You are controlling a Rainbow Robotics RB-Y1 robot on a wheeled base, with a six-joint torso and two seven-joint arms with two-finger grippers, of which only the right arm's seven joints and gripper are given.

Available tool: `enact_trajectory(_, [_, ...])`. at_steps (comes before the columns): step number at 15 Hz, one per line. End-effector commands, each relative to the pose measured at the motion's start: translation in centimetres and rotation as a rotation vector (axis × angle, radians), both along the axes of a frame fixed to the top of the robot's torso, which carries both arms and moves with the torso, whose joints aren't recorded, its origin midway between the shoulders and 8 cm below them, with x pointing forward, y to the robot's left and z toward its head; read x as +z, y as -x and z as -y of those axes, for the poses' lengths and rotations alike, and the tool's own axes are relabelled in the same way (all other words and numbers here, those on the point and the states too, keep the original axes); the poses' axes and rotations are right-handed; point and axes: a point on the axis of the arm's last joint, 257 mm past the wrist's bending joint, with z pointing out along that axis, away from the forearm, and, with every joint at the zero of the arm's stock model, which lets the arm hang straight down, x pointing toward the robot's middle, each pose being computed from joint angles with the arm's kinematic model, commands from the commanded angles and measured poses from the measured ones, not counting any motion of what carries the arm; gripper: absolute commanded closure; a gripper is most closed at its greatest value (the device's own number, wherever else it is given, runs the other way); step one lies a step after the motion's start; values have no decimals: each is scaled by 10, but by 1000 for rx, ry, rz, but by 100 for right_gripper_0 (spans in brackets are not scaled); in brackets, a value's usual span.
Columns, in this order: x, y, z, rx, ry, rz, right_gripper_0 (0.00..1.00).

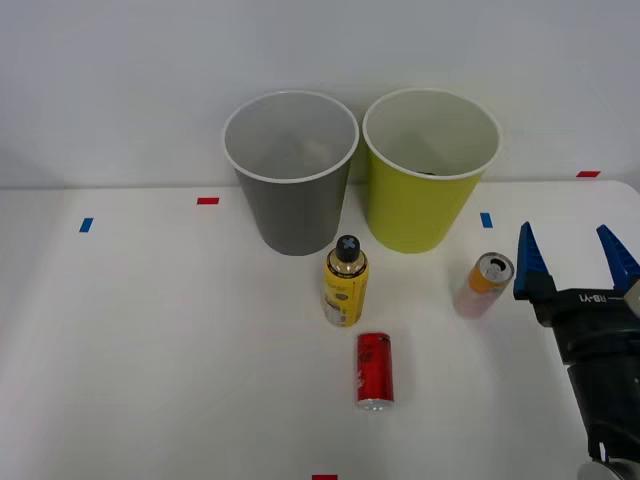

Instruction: Put cans in the gray bin, plastic bottles in the light green bin

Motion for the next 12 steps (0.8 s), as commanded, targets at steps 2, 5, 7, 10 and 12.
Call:
enact_trajectory(2, [-26,15,2,-65,-25,-48,7])
enact_trajectory(5, [-52,34,13,-80,24,-117,6])
enact_trajectory(7, [-68,46,18,-87,34,-162,6])
enact_trajectory(10, [-94,69,17,-94,41,-226,6])
enact_trajectory(12, [-109,83,9,-87,19,-265,7])
